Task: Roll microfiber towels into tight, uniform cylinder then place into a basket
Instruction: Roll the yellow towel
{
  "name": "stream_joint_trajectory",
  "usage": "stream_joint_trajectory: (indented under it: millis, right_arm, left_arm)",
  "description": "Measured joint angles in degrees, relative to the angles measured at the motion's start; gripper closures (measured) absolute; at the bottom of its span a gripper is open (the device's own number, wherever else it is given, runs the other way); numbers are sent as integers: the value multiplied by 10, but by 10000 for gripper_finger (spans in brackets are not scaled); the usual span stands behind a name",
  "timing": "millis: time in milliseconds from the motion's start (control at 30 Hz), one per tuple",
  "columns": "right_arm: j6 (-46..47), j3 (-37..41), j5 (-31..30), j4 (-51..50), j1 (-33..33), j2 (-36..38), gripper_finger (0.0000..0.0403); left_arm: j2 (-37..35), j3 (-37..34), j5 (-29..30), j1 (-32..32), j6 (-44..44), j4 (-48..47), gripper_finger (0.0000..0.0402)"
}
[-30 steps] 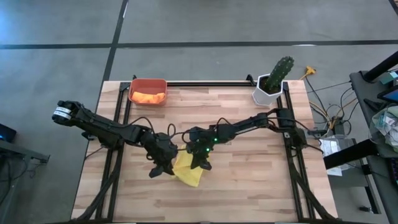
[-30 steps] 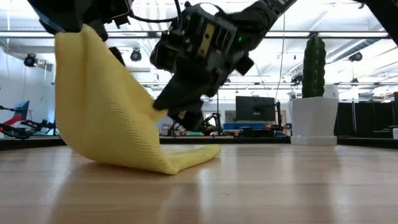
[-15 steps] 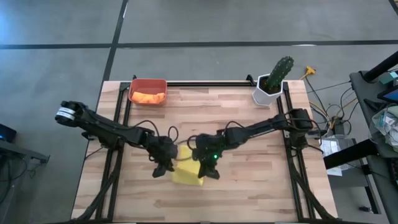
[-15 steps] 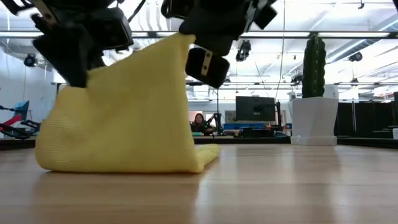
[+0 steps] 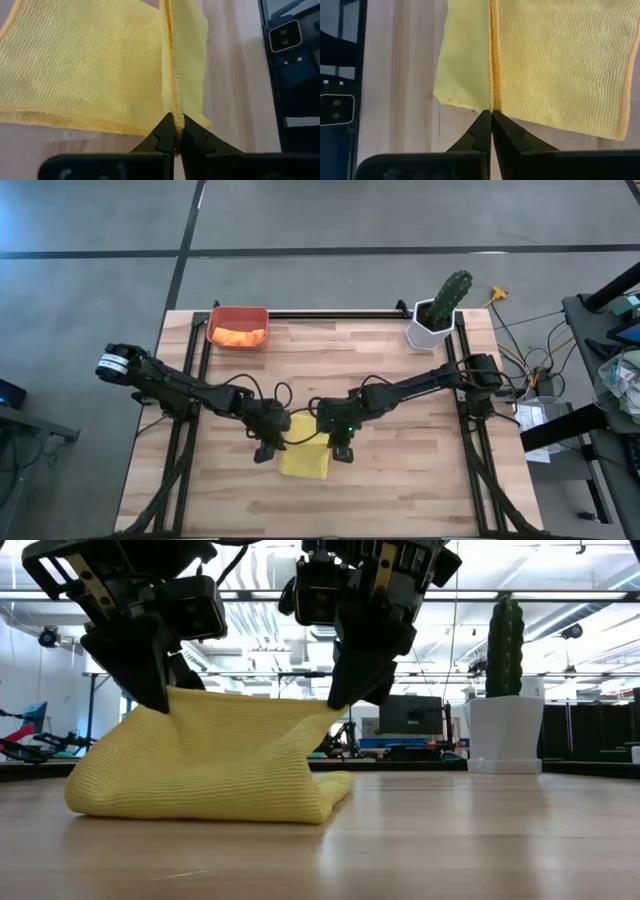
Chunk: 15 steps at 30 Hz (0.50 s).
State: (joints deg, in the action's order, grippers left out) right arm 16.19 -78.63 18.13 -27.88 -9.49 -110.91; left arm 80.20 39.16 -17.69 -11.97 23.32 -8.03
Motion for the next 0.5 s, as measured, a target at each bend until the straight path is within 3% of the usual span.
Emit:
stream_joint_trajectory:
  millis: [133,500]
  right_arm:
    - [-1,0,-5,-2,2,0,394]
    - [-7,1,-98,-44,3,0,394]
  left_arm:
    - [-1,0,2,4,-27,-1,402]
    - [-4,2,18,39,-105,0,402]
